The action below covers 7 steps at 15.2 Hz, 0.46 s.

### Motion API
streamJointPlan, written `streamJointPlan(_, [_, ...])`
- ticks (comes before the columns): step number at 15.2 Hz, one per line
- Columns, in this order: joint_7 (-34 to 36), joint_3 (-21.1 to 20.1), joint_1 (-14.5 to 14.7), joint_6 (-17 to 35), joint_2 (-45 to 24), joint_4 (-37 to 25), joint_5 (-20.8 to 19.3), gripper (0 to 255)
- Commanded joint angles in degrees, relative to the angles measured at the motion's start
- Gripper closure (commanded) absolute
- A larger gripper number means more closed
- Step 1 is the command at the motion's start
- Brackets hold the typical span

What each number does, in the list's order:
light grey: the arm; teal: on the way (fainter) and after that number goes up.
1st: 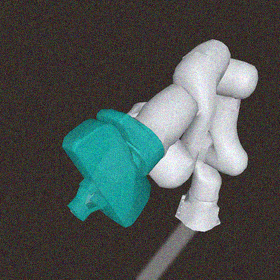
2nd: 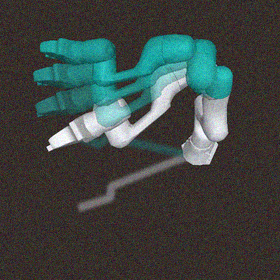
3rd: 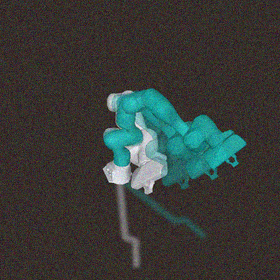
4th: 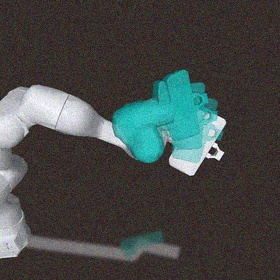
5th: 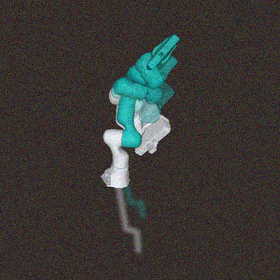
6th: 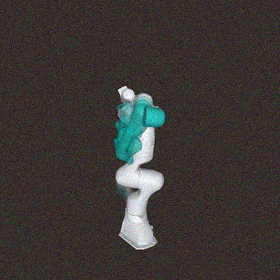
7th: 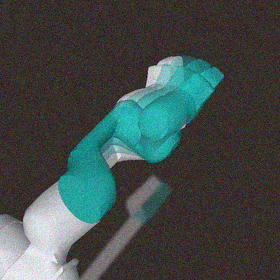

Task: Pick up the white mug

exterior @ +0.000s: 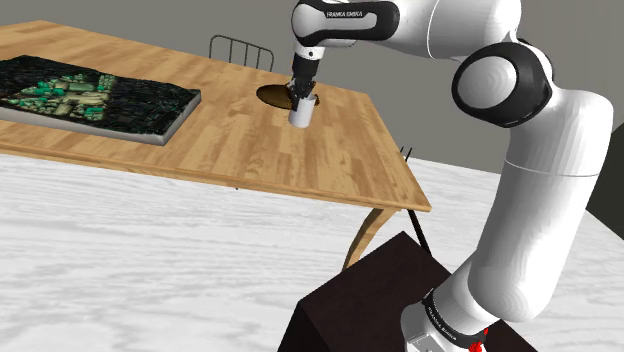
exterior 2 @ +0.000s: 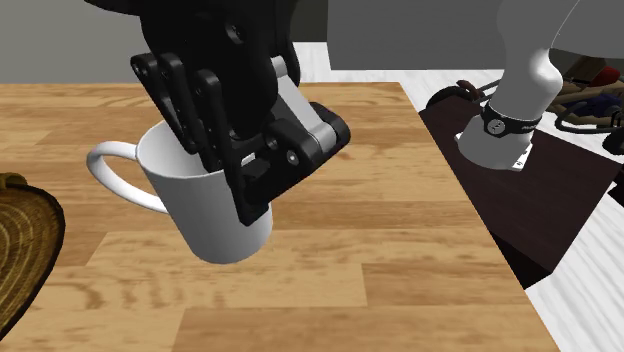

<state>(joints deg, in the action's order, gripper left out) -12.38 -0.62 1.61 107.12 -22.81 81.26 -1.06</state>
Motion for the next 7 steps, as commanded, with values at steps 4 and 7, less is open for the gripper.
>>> streamJointPlan(4, [-0.04, -0.01, 0.03, -3.9, -0.14, -4.03, 0.01, 255])
streamJointPlan(7, [-0.05, -0.01, 0.03, -4.82, -0.2, -5.0, 0.01, 255])
